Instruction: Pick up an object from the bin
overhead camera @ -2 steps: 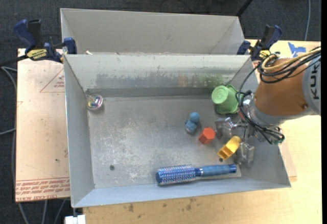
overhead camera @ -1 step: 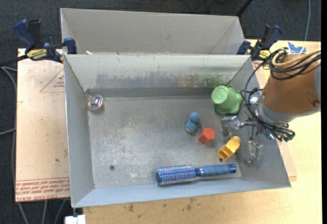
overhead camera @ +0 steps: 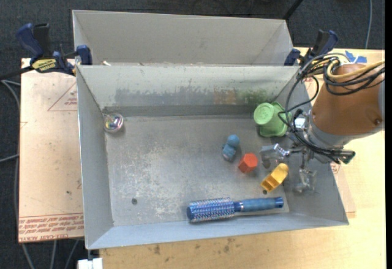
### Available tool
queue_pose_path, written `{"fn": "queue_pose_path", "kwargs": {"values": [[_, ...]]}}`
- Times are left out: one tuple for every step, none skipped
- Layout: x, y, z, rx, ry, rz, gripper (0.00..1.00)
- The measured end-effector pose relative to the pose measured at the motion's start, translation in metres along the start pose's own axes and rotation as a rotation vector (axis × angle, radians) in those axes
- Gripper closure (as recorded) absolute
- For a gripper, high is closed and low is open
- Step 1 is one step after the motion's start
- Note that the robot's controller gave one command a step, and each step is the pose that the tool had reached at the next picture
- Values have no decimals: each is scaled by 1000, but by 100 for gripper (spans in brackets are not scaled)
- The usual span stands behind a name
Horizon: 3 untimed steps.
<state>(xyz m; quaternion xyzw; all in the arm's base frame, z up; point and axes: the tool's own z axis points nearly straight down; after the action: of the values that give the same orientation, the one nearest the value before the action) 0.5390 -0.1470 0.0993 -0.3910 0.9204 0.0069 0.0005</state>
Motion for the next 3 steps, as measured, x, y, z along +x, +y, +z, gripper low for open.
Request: {"fn": "queue_pose_path", "kwargs": {"values": [[-14,3,28,-9,-12,-176,0],[-7,5,26,-4,-10,-206,0],[-5,3,26,1,-11,-206,100]]}}
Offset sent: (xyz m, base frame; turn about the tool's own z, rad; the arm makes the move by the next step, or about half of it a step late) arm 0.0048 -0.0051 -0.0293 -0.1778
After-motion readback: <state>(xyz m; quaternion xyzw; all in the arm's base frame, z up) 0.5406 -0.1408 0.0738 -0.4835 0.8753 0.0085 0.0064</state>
